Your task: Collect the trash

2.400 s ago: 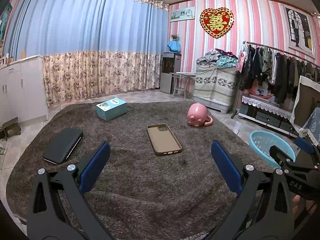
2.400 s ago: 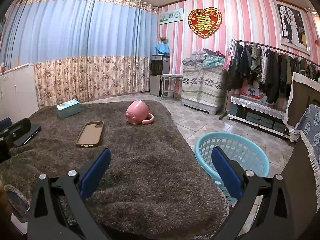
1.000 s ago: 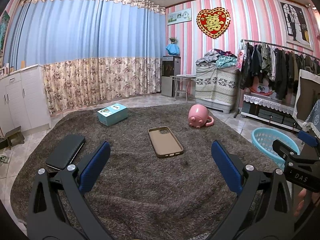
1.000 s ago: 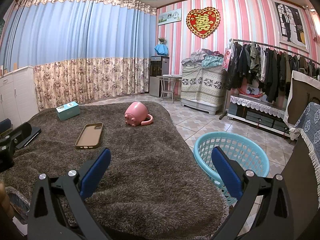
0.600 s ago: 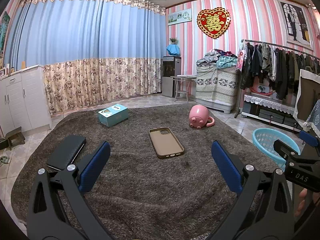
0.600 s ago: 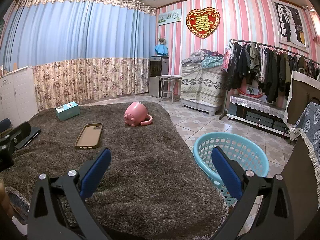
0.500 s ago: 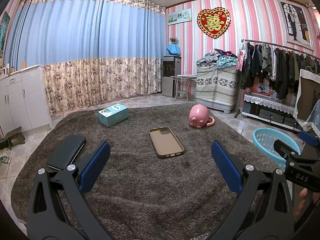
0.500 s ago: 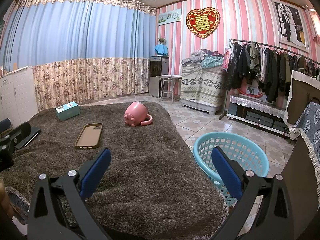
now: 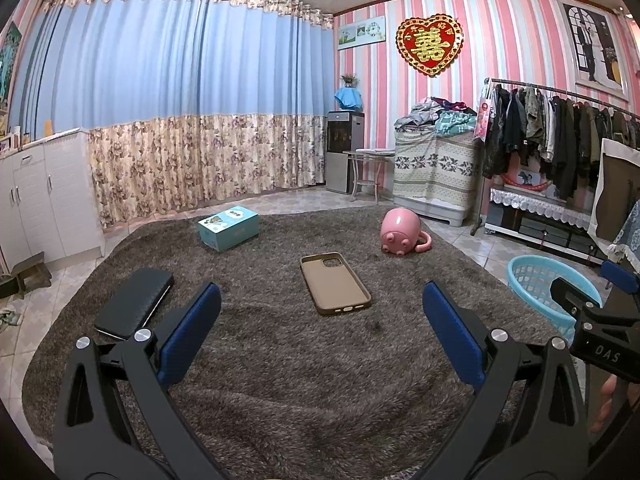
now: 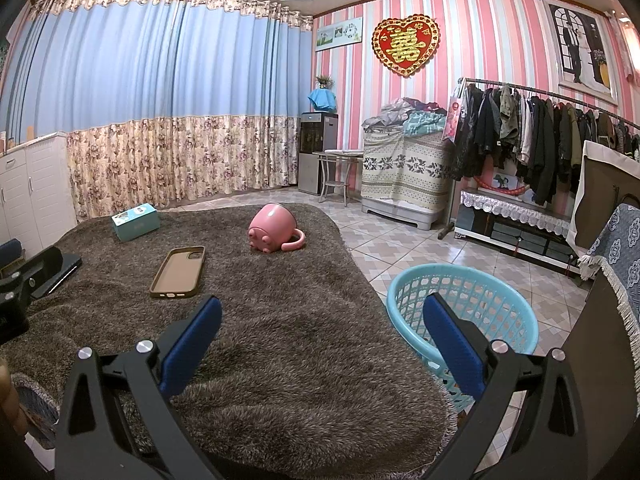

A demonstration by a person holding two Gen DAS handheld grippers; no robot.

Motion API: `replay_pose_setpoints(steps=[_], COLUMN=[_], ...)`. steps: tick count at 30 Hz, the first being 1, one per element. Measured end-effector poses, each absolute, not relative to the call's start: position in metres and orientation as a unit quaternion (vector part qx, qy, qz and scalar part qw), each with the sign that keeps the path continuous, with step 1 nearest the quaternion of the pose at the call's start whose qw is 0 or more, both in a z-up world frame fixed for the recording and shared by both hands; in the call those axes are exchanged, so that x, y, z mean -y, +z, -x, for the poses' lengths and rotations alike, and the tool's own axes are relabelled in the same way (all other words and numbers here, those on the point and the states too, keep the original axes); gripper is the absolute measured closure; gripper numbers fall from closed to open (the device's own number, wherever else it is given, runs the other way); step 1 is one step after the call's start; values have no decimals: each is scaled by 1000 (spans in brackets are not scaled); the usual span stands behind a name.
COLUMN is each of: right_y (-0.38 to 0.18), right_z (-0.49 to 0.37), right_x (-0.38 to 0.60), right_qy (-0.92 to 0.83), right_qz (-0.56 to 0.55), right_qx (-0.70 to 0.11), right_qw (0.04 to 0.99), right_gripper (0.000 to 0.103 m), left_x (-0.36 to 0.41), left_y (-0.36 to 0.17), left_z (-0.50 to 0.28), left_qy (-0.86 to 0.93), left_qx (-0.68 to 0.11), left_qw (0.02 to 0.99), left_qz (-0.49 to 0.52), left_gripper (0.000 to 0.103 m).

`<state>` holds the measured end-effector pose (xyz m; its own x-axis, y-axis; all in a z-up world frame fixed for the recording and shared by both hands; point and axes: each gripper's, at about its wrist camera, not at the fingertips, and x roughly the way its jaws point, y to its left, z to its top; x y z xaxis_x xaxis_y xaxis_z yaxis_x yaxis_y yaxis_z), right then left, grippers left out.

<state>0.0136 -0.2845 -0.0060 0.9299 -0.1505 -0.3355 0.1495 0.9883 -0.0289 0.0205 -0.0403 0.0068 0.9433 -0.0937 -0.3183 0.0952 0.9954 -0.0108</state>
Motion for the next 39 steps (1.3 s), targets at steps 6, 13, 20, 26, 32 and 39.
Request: replay_pose_setpoints(steps=[6, 13, 20, 26, 32, 39], right_y=[-6, -6, -6, -6, -6, -6], right_z=[-14, -14, -14, -14, -14, -14], right_x=[284, 284, 284, 284, 283, 283], right_qy=[-77, -76, -77, -77, -77, -76], right_qz=[1, 1, 1, 1, 1, 1], right_qx=[-171, -171, -171, -171, -171, -171], right_qw=[982, 982, 982, 982, 982, 982], right_gripper=[5, 5, 5, 5, 4, 5], left_x=[38, 40, 40, 40, 40, 38], left_y=[6, 7, 8, 8, 8, 6], left_z=[-22, -21, -21, -21, -21, -23], left_qy=[-48, -48, -48, -49, -49, -46], left_qx=[-163, -161, -162, -162, -162, -160], left_qw=[985, 986, 986, 986, 986, 986], left_qz=[-1, -2, -3, -2, -3, -3], left_gripper=[5, 5, 5, 5, 5, 5])
